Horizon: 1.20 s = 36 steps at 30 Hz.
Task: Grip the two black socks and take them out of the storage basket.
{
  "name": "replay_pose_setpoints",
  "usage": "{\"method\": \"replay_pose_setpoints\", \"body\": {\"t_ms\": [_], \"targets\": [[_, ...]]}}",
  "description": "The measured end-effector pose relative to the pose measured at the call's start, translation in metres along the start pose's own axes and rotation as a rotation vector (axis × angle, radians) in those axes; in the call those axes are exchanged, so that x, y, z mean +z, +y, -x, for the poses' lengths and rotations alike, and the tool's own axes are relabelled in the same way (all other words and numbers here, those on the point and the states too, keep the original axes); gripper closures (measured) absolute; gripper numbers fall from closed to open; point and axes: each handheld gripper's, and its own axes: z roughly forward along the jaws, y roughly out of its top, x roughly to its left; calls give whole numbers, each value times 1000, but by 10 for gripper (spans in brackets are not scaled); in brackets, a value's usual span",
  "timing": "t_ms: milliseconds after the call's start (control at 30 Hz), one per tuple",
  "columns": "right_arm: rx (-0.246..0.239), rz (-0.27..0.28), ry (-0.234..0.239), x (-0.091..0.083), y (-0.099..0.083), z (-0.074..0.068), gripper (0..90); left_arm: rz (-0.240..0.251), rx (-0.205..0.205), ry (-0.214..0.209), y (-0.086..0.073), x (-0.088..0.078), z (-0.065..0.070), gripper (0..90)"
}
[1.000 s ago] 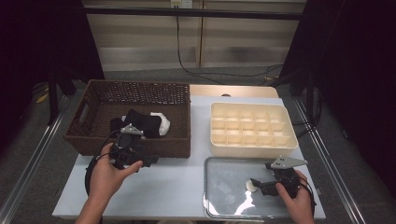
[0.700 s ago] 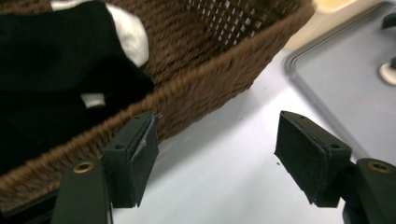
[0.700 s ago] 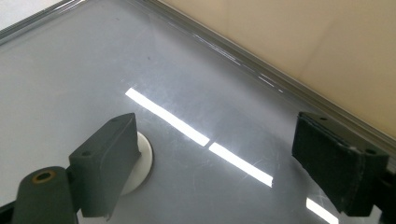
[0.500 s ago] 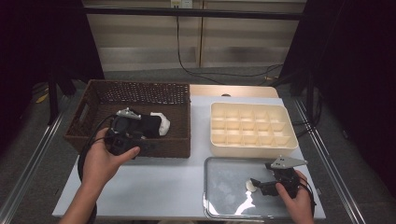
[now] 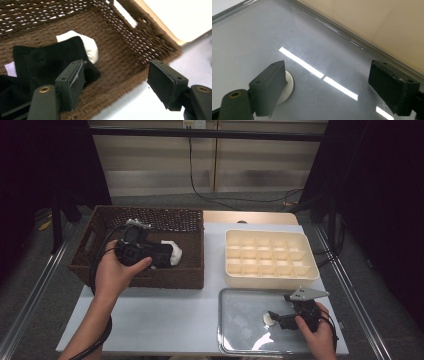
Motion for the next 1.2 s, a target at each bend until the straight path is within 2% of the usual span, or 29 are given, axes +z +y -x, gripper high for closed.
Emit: {"method": "replay_pose_setpoints", "body": {"t_ms": [33,133,200,433,667,833,900,1200], "targets": [[1,0,0,0,0,0,136,-8,9,-2,1,2,-3,296],[0,0,0,0,0,0,137,-7,-3,8,3,9,-8,298],[0,0,0,0,0,0,137,-3,-7,0,5,11,-14,301],[1,-1,0,0,0,0,137,12,-25,36,10,20,-26,303],[1,0,0,0,0,0,137,-14,-26,65,13,40,-34,322],[0,0,0,0,0,0,137,-56,-22,87,11,55,-39,339],[0,0,0,0,0,0,137,-61,-36,80,9,61,-41,341],[1,0,0,0,0,0,137,-104,-33,86,8,77,-42,390]]}}
